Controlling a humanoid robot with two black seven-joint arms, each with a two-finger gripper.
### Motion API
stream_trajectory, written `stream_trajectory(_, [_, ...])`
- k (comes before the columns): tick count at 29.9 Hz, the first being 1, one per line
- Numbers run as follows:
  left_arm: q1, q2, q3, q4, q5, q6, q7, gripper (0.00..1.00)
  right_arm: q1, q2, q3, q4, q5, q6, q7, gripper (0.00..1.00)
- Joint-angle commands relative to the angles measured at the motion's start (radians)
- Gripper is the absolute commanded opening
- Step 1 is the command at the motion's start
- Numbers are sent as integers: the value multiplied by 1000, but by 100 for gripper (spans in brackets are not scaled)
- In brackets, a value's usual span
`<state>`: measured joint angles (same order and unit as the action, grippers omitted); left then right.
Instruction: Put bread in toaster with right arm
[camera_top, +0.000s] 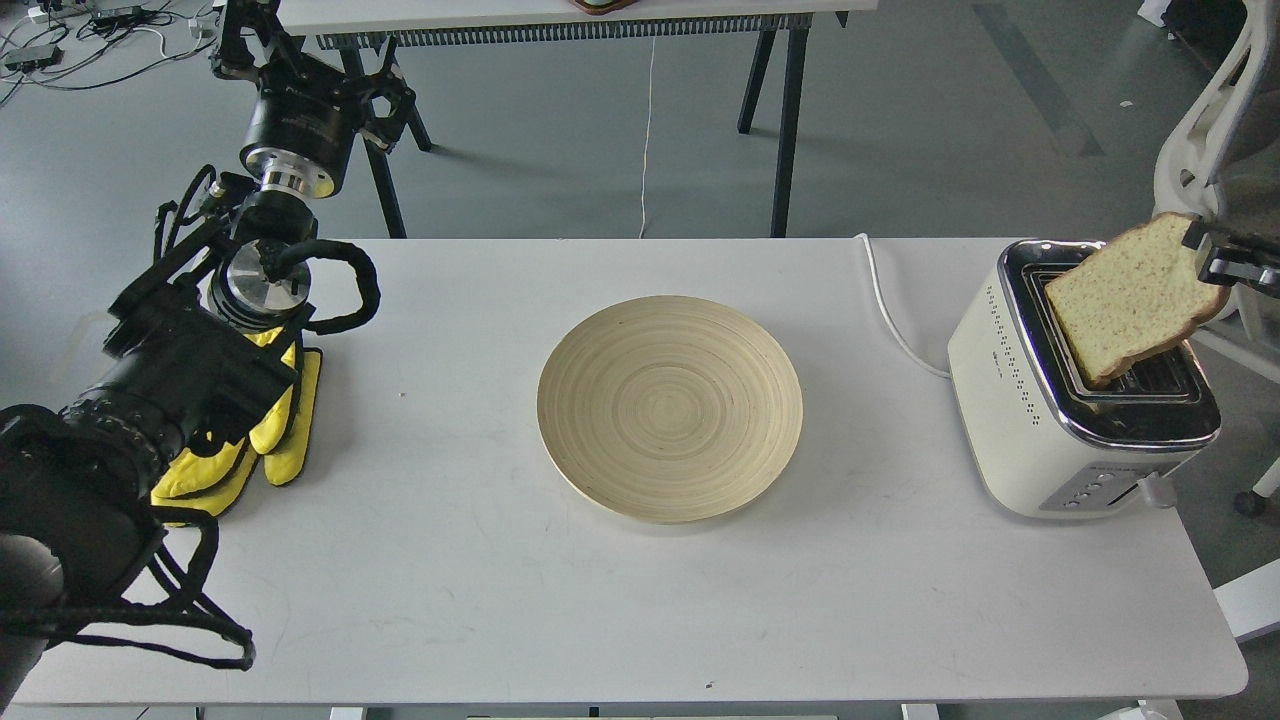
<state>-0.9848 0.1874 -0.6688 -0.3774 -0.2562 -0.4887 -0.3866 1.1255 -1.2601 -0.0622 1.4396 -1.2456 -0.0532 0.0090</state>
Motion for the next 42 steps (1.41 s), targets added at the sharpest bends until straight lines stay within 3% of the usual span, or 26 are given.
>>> stream_trajectory(1, [0,0,0,0,0,0,0,100,-4,11,1,-4,0,-1,-7,1])
stream_trajectory(3, [0,0,0,0,0,0,0,100,-7,13,1,-5,0,-1,-7,2])
stream_trajectory(7, [0,0,0,0,-2,0,0,100,-18,24,1,-4,0,-2,-7,17])
stream_trajectory(12, [0,0,0,0,-2,0,0,100,-21,48,13,-4,6,-5,0,58])
stream_trajectory(14, [0,0,0,0,0,0,0,100,-21,62,25,-7,8,-7,2,92])
stream_trajectory(15, [1,0,0,0,-2,0,0,100,-21,70,31,-8,8,-8,2,98])
stream_trajectory(19, [0,0,0,0,0,0,0,100,-21,108,84,-37,47,-48,6,98])
stream_trajectory(23, [1,0,0,0,-2,0,0,100,-21,183,185,-64,268,-63,26,98])
stream_trajectory(28, [0,0,0,0,-2,0,0,100,-23,327,281,-146,579,-48,83,99])
stream_trajectory(31, [1,0,0,0,-2,0,0,100,-23,450,324,-253,719,-39,144,100])
stream_trajectory(35, [0,1,0,0,-2,0,0,100,-26,603,378,-431,903,41,230,100])
stream_trajectory(39, [-2,3,0,0,-2,0,0,100,-49,718,488,-573,1113,128,238,100])
stream_trajectory(42, [-2,3,0,0,-2,0,-1,100,-98,758,620,-591,1218,164,236,100])
